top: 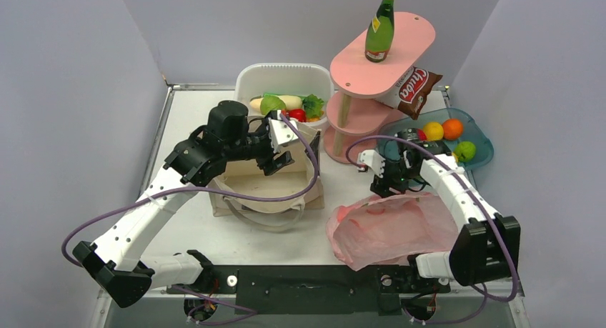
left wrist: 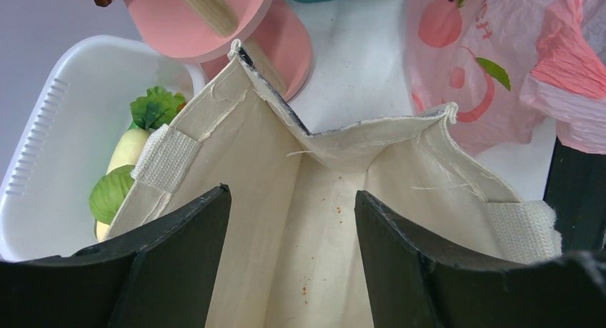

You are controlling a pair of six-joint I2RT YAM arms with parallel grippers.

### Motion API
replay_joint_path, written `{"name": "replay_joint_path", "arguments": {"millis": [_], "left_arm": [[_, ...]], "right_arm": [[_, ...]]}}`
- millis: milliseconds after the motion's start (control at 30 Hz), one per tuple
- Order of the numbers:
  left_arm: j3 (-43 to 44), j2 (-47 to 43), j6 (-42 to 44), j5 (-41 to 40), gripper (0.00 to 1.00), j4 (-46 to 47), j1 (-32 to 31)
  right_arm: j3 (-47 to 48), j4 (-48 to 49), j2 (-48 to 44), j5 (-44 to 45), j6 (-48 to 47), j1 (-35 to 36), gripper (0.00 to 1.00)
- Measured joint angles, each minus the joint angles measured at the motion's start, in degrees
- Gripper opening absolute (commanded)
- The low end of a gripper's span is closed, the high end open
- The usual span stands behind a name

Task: Untie the knot of the grocery bags and take out the mixed food

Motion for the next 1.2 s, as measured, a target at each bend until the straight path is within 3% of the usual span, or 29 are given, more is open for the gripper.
{"name": "replay_joint_path", "arguments": {"millis": [33,100,400,500,533,600,633,767,900,1033,1200], "left_arm": [[-0.07,0.00,0.00,-0.04,0.62,0.00,0.00],[-0.15,0.00,0.07,-0.07,0.62,-0.02,0.00],[-1.88,-0.96,0.44,-1.49,0.62,-0.24,0.00],[-1.92,-1.29,0.37,-1.55,0.62,-0.39,0.04],[-1.97,-1.40,0.26,-1.55,0.62,-0.39,0.11],[-1.97,-1.57,-0.46,-1.38,0.61,-0.39,0.57],[-1.97,-1.57,-1.07,-0.90,0.61,-0.39,1.05],[-1.70,-1.29,-5.16,3.04,0.61,-0.39,5.07],[0.46,0.46,-10.16,7.41,0.62,0.70,9.64],[2.51,1.81,-12.57,11.87,0.62,3.30,10.40],[6.08,2.97,-11.61,14.62,0.65,3.41,6.93]], "right_arm": [[-1.79,1.53,0.98,0.70,-0.15,0.52,0.79],[-5.38,3.72,2.47,1.90,-0.92,1.36,0.87],[-18.69,10.93,2.91,6.23,-4.81,7.28,0.90],[-20.55,13.38,3.69,7.76,-4.90,8.79,0.74],[-20.72,14.36,4.15,8.26,-4.92,8.85,0.48],[-20.92,16.02,4.66,9.22,-5.42,8.85,0.07],[-21.03,16.48,4.70,9.64,-5.40,8.85,0.02],[-21.38,16.55,2.21,10.38,-4.72,8.68,0.00],[-20.52,14.45,-8.74,8.72,-2.45,8.22,0.00],[-12.24,12.61,-18.73,4.20,4.15,7.61,0.00],[2.36,14.43,-25.86,-1.14,14.43,7.17,0.00]]}}
